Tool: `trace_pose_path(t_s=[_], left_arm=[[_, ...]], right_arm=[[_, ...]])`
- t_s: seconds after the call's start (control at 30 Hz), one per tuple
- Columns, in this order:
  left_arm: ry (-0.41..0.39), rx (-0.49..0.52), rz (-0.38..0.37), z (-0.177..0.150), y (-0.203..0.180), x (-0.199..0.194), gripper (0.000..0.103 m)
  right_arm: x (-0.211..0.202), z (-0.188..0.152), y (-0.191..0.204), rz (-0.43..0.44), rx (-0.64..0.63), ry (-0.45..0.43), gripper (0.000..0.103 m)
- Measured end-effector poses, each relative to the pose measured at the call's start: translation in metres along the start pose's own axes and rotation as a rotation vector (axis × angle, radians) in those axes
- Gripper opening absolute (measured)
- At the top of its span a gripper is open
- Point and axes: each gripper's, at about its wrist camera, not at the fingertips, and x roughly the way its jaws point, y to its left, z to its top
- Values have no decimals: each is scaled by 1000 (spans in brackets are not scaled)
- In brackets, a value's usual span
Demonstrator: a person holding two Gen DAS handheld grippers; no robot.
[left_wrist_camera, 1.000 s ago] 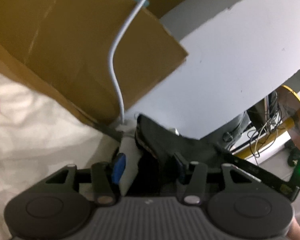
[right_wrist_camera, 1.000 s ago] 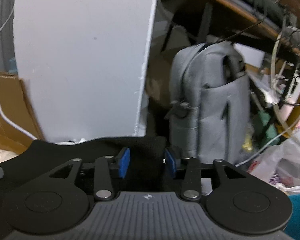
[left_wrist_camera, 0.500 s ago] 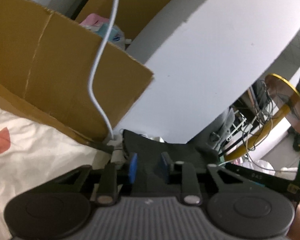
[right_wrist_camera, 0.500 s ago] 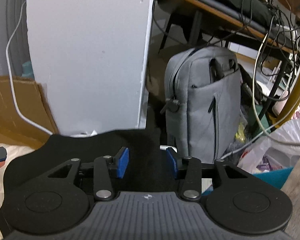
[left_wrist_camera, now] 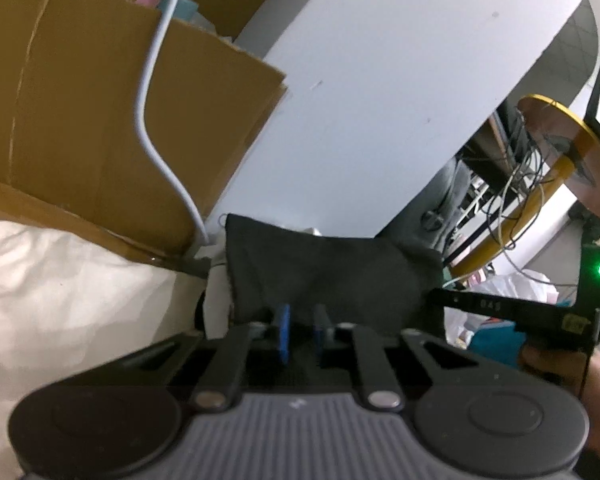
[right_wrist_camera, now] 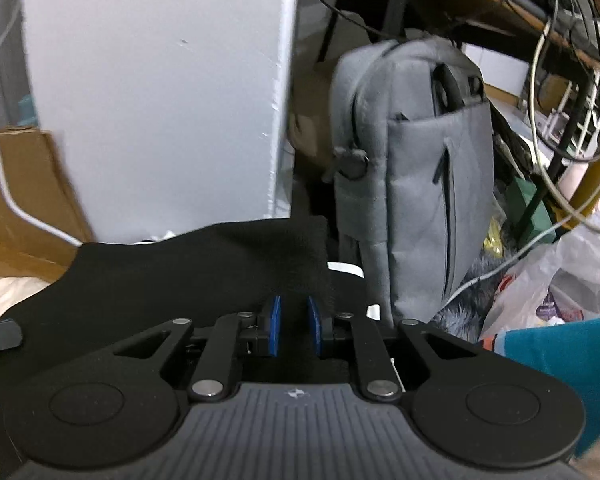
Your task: Fold clothes
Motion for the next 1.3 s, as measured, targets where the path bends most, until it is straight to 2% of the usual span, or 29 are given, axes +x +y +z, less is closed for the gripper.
trace_pose_path(t_s=[0.27,0.33,0.4,0.43,0.5,0.63,0.77,0.93,1.0,1.13,1.23,1.3], left_arm=[[20,-21,-64,-6,27,18,6],[20,-6,-53,-4,27,19,3],[2,36,9,-2,25,16,3],[-7,39,26,-1,26,14,13],[-18,1,50,0,33,9,26],[-31,-21,47,5,43,-1,26],[-49,15,8,13,36,-11,26],[-57,83,-45,17,18,-21,26],[-44,106,-75,16,11,-23,26],[37,118,-161,1,4,-23,27],[56,108,-161,-9,7,-25,27],[61,138,-157,-13,7,-27,27]], right_arm=[[36,-9,-5,-18,44,44,17],[40,-8,-5,-27,46,43,17],[42,-5,-5,-36,47,41,18],[41,-5,-5,-37,47,41,18],[35,1,-6,-63,41,30,18],[12,10,-10,-95,44,-20,19],[-16,9,-7,-59,60,-42,19],[-34,-2,8,-29,12,-34,20],[-38,-11,15,-20,-9,-11,20],[-46,-33,22,0,-16,18,20],[-50,-59,24,8,0,54,20],[-52,-76,28,1,-16,90,20]])
